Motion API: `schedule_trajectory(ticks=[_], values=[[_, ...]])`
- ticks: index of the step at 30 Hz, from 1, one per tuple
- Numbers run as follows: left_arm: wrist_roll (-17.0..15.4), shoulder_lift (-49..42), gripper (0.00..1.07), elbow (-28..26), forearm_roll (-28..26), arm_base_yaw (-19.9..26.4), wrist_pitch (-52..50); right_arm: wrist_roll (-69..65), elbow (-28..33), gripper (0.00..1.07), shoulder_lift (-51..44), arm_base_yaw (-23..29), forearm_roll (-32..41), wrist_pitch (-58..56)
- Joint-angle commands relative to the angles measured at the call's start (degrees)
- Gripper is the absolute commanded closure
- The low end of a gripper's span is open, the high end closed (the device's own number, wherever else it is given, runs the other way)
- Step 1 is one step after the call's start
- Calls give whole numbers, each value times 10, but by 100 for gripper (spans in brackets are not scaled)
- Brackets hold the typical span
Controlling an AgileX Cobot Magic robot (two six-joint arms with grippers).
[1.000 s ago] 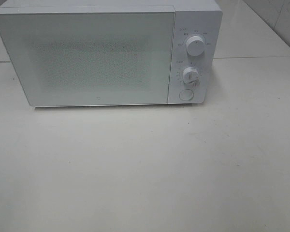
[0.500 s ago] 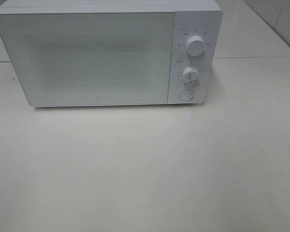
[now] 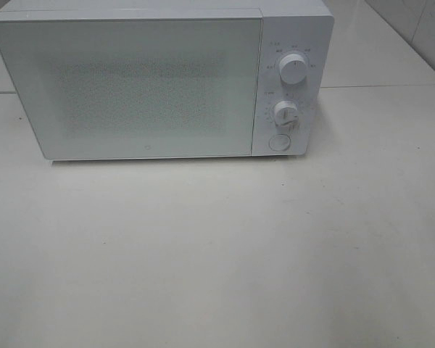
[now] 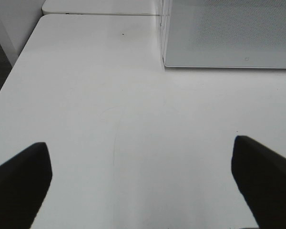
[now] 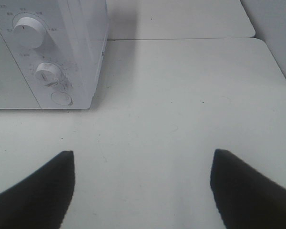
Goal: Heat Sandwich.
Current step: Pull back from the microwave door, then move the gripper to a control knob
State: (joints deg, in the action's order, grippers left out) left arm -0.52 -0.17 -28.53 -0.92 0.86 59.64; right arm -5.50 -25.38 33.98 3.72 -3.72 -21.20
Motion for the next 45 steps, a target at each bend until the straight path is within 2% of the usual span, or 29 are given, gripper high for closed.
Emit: schedule_trajectory(ticks=[1,10,28,31,37,41,45], values=[[-3,-15,10,2,0,-2,-3,-3,1,32,27,-4,1,45],[-3,-15,10,2,0,-2,-3,-3,1,32,145,-4,1,180],[-3,-15,10,2,0,-2,-3,25,1,32,299,-3,7,432],[-3,-15,10,2,0,-2,-3,70,1,32,328,18,58,468],[-3,-15,10,2,0,-2,-3,144,1,32,360,62,111,512],[-3,-15,10,2,0,-2,-3,206,1,32,412,132,210,584],[-3,-15,10,2,0,-2,-3,226,1,32,438,162,256,622]])
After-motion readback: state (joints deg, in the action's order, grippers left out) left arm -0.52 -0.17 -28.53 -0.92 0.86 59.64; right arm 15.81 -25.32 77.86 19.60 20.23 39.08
